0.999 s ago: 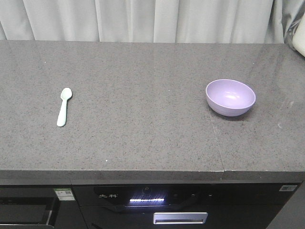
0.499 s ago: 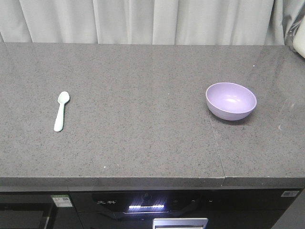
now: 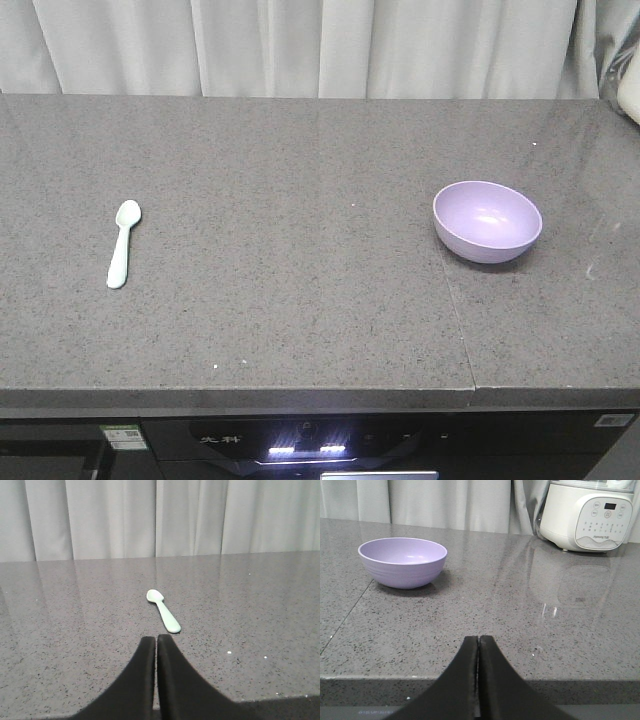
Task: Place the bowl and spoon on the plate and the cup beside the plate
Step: 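Approach the counter and stop facing the spoon and lavender bowl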
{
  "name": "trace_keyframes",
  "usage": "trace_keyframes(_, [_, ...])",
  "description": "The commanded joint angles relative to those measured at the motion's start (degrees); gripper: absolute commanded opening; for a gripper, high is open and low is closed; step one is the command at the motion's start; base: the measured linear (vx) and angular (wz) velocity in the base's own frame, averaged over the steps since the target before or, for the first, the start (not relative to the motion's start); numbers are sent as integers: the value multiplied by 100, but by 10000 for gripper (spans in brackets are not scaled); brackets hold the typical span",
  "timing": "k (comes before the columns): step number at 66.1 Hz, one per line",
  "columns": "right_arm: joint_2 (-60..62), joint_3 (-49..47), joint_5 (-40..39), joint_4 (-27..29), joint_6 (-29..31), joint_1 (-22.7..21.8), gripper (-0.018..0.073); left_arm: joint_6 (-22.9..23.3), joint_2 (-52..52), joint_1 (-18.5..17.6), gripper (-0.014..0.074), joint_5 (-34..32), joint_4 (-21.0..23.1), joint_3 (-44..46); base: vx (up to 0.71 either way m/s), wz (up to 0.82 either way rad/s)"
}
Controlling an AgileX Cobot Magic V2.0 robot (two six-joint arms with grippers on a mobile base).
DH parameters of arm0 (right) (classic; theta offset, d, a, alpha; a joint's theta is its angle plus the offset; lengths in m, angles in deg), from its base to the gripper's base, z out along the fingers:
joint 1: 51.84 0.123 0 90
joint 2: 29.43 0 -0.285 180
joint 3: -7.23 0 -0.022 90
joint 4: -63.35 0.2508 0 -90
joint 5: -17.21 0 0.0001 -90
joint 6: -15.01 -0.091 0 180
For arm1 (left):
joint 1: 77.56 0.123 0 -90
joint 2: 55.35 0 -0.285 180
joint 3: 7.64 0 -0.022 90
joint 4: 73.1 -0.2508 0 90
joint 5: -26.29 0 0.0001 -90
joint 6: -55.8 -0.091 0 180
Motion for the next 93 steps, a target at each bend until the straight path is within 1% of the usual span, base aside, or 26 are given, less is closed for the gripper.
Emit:
trace_keyframes(1, [72,97,-438,-19,39,-17,-6,48,-100,2,-6,-405,3,-172,3,0])
trace_keyframes(93, [72,97,-437,-19,39,-17,-6,48,-100,2,-6,-405,3,-172,3,0])
